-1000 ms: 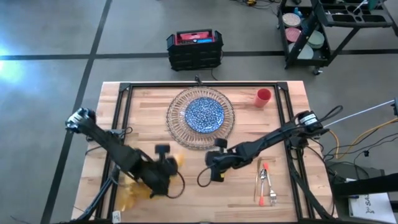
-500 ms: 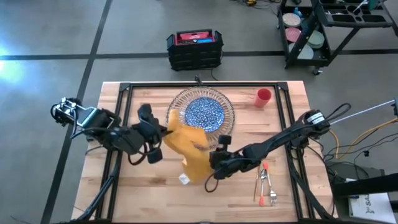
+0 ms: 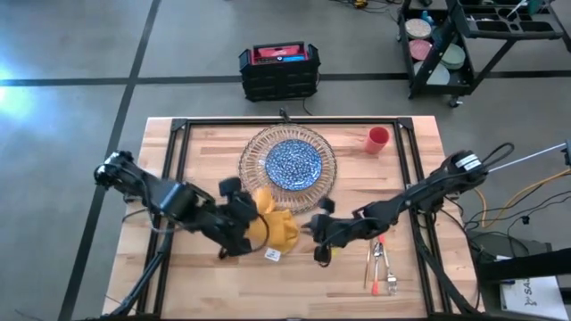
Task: Set table place
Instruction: Fold the yellow napkin
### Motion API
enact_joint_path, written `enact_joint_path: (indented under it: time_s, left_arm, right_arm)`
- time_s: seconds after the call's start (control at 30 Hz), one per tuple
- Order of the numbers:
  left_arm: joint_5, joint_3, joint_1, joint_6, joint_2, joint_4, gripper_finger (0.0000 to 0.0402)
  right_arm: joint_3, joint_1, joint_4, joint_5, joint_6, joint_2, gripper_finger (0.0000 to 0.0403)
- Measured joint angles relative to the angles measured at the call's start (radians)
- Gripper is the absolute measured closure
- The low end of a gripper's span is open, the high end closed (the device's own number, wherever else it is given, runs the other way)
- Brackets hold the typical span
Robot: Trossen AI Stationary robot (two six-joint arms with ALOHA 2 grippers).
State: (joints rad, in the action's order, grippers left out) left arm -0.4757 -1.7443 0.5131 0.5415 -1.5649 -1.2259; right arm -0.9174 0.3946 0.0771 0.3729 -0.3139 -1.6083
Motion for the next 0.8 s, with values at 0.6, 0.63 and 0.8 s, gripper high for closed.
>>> enact_joint_path:
  time_s: [0.6,0.63,0.8]
  left_arm:
    - [0.069,0.0,0.138,0.218,-0.106,-0.009,0.0402]
    - [0.067,0.0,0.14,0.221,-0.106,-0.01,0.0402]
    - [0.066,0.0,0.153,0.239,-0.106,-0.023,0.0402]
  right_arm:
    - [-0.116,-0.198,0.184,-0.184,0.135,-0.316,0.0247]
    - [-0.128,-0.2,0.184,-0.186,0.142,-0.329,0.0249]
    - [-0.162,-0.216,0.16,-0.189,0.157,-0.357,0.0256]
